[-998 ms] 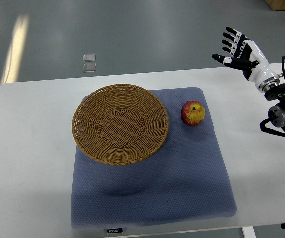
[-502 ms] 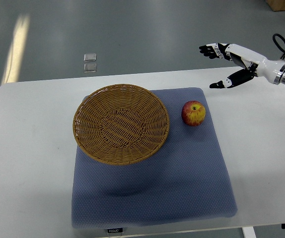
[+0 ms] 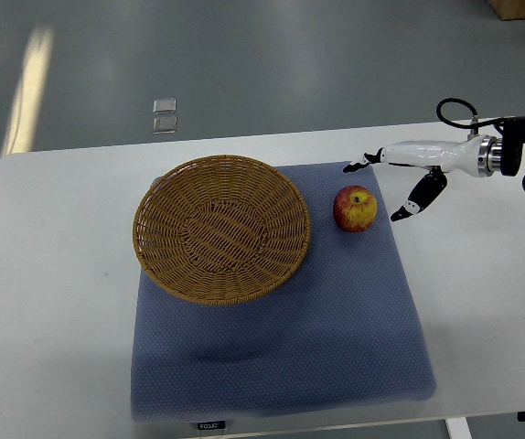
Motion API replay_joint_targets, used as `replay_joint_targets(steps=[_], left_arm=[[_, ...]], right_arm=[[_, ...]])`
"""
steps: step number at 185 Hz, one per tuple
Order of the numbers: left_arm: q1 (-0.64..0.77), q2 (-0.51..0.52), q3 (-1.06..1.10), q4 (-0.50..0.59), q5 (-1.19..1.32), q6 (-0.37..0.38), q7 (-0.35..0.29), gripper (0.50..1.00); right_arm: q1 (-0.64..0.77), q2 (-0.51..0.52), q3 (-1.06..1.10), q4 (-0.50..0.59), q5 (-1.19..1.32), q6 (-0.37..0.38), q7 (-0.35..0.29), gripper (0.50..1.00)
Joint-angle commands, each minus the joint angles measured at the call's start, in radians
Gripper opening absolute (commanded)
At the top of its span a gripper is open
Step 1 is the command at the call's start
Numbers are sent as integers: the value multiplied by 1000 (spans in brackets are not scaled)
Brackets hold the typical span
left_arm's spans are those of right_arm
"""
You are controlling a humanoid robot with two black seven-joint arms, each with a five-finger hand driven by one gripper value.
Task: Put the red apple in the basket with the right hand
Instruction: 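Lower the right hand onto the apple and close fingers around it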
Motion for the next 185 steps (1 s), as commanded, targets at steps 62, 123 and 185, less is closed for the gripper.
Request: replay_joint_targets(steps=[62, 123, 185], left_arm=[[0, 0, 0, 0, 0, 1, 0, 1000], [0, 0, 0, 0, 0, 1, 0, 1000], [0, 0, 0, 0, 0, 1, 0, 1000]], right_arm=[[37, 115, -185, -81, -62, -160, 0, 921], [35, 162, -205, -152, -117, -210, 0, 921], [38, 170, -205, -181, -129, -216, 0, 913]])
